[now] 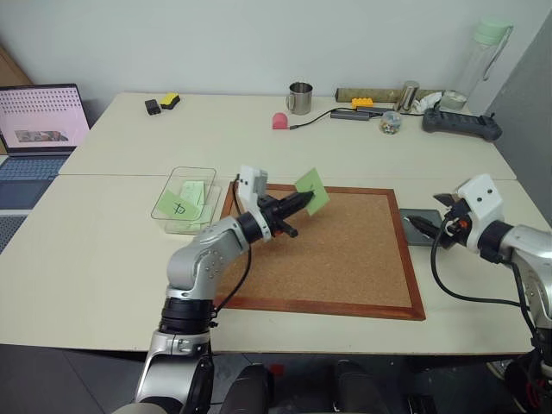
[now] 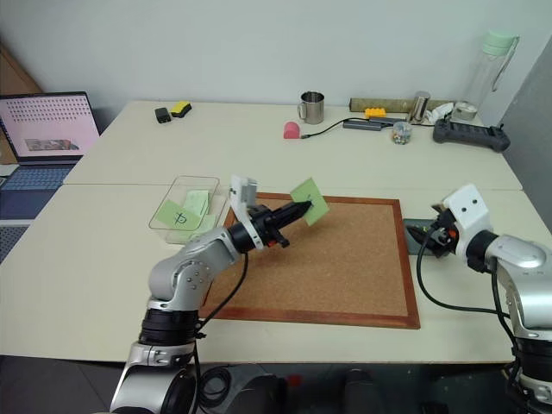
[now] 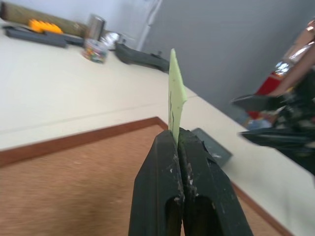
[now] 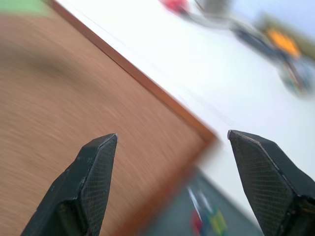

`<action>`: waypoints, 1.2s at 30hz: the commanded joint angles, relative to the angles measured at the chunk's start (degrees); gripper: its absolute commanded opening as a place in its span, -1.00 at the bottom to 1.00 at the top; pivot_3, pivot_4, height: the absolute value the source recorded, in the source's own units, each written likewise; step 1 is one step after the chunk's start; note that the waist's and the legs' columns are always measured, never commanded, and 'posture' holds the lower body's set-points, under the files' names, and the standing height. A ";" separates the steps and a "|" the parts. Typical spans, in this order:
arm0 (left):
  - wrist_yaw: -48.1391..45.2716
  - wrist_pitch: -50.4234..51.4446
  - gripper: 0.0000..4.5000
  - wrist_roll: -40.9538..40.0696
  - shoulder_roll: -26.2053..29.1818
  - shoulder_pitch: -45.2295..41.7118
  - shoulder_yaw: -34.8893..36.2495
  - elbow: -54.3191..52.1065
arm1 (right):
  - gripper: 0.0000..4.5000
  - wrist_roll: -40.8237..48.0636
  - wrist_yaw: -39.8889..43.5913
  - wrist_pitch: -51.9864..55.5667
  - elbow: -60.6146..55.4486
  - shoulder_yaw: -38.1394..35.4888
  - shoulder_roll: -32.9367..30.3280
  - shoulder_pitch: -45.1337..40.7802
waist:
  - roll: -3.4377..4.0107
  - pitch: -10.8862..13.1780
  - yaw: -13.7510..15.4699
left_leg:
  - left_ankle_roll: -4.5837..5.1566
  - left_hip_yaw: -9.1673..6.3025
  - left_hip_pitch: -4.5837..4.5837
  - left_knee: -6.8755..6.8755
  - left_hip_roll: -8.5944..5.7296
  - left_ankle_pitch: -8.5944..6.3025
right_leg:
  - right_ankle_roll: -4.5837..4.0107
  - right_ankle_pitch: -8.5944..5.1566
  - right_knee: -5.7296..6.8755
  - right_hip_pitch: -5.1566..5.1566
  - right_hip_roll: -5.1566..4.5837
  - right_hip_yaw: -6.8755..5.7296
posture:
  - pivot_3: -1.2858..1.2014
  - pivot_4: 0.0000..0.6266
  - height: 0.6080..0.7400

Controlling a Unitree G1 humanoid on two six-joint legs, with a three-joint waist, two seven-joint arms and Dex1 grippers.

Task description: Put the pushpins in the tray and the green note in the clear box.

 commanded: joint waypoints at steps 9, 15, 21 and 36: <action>10.78 -1.99 -1.00 7.26 16.50 1.09 11.20 -4.64 | 0.68 8.60 9.04 5.40 -2.23 7.52 -0.71 -16.61 | -0.13 0.10 -0.11 | 0.00 -0.28 -0.05 0.00 -0.01 0.00 | -0.02 0.01 -0.06 -0.04 -0.04 -0.04 | 0.03 -0.52 1.00; 13.51 -6.72 -1.00 15.56 22.50 -0.69 10.03 4.29 | 0.68 12.55 11.04 8.32 -3.62 8.36 -0.64 -18.20 | -0.13 0.10 0.21 | 0.00 -0.28 -0.10 -0.03 -0.05 -0.01 | -0.02 0.01 -0.09 -0.08 -0.08 -0.04 | 0.03 -0.52 1.00; 14.87 -9.35 -1.00 19.73 22.17 -2.51 8.39 11.46 | 0.68 15.14 11.69 10.04 -4.85 8.03 -0.98 -18.43 | -0.14 0.10 0.71 | 0.00 -0.31 -0.14 -0.03 -0.04 -0.02 | -0.03 0.02 -0.07 -0.13 -0.09 -0.07 | 0.03 -0.52 1.00; 11.96 -8.26 -0.36 20.20 22.16 -3.08 7.56 11.22 | 0.70 16.69 10.45 11.01 -7.00 7.12 -1.92 -16.53 | -0.14 0.10 0.78 | -0.01 -0.31 -0.21 -0.04 -0.03 -0.02 | -0.03 0.02 -0.05 -0.20 -0.10 -0.08 | 0.03 -0.52 1.00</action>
